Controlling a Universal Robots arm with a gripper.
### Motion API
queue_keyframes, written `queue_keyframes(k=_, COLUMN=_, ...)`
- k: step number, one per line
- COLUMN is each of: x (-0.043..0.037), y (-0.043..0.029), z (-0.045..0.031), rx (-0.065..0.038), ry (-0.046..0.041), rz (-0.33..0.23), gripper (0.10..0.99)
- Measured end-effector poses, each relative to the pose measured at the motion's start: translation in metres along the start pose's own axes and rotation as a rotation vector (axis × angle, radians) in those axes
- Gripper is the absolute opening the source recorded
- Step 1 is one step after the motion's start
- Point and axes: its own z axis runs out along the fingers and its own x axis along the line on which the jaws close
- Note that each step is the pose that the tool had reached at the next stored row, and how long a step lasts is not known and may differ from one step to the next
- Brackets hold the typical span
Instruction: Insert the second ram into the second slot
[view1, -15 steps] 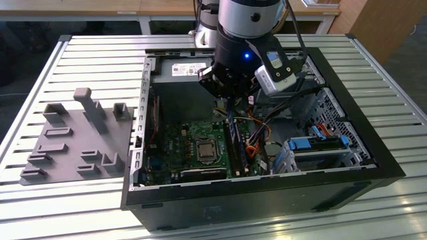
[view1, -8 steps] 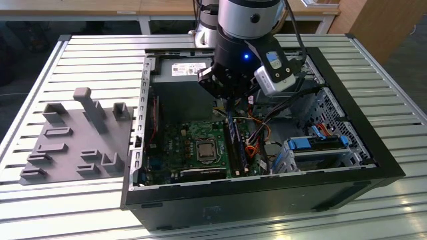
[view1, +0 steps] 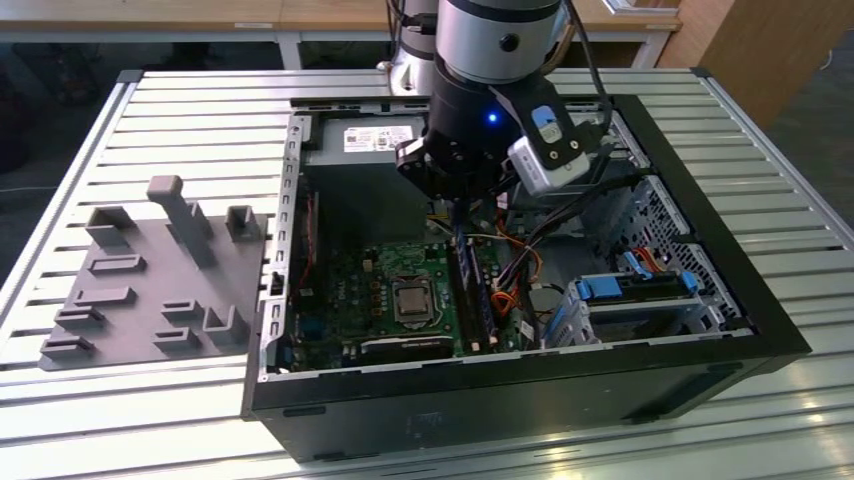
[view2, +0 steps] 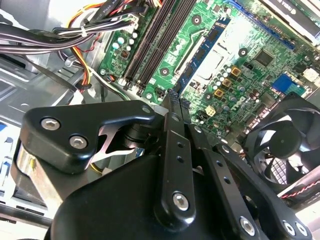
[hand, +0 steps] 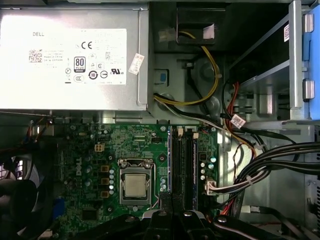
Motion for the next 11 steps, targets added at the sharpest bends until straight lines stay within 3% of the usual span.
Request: queue_keyframes(k=11, x=0.0004, y=-0.0015, z=0.0049, rx=0.0, ry=0.0091, rz=0.003, gripper=0.114)
